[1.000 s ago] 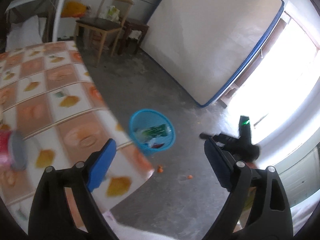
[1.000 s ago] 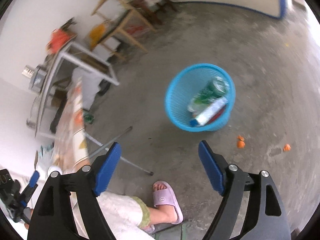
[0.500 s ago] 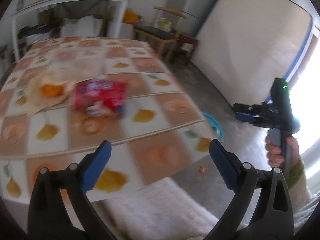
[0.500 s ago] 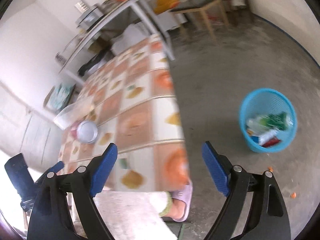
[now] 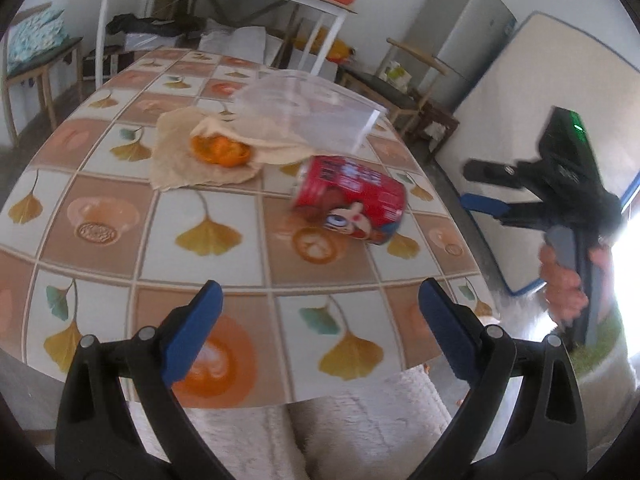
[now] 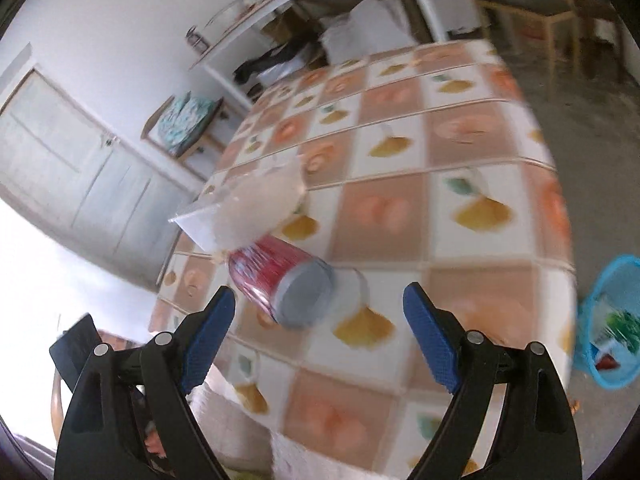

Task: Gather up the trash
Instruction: 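Move both grippers back to the red can and clear container on the table, then grasp the red Drink Milk can with the left gripper and lift it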

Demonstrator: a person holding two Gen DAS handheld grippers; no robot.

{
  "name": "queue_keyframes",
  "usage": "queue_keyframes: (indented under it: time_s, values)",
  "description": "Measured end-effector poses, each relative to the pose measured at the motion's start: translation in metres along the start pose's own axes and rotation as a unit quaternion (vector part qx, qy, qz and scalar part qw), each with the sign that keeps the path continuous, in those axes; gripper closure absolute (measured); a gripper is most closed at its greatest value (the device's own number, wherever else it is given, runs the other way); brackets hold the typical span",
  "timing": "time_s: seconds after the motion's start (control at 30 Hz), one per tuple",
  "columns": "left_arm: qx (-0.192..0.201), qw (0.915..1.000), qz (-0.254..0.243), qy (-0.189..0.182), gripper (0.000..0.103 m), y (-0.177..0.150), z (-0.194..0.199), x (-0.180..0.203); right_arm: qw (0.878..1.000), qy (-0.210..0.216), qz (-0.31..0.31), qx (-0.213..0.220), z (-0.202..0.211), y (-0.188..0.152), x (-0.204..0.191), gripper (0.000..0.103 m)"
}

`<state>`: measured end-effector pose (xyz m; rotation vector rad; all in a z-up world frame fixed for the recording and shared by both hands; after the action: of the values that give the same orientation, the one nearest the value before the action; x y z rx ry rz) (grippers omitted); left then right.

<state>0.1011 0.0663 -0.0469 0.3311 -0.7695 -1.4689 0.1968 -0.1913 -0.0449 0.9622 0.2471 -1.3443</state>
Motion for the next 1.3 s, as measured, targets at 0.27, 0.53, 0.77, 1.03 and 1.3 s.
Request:
queue_keyframes:
  time_s: [0.27, 0.53, 0.77, 1.03, 1.3]
  values:
    - [0.008, 0.9957, 0.042, -0.082, 0.009, -0.002, -0.002, -0.03, 0.992, 0.053, -0.066, -0.09, -0.08, 0.027, 0.012, 0.028]
    - [-0.01, 0.9905, 0.053, -0.126, 0.009, -0.003, -0.006, -0.035, 0.986, 0.082, -0.074, -0.125, -0.08, -0.008, -0.005, 0.045]
    - [-0.003, 0.9881, 0.082, -0.13, 0.009, 0.002, -0.006, -0.05, 0.98, 0.127, -0.067, -0.134, -0.073, -0.021, -0.024, 0.046]
    - [-0.032, 0.979, 0.129, -0.154, 0.011, 0.024, -0.034, -0.056, 0.976, 0.135, -0.123, -0.118, -0.097, -0.011, -0.004, 0.046]
    - [-0.078, 0.9698, 0.146, -0.179, 0.037, 0.025, -0.058, -0.047, 0.962, 0.186, -0.143, -0.142, -0.115, -0.027, -0.011, 0.052]
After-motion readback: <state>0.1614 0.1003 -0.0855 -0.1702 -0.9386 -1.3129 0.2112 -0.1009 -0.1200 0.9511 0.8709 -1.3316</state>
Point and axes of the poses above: each gripper's, at about its wrist camera, not at the fingertips, and z roughly against the way its jaws point, x to its right, y to its top, the point moved 2 cm from there along -z, roughly the way its jaws point, and after that the axes turned 10 degrees about y, right-handed, at the moved point
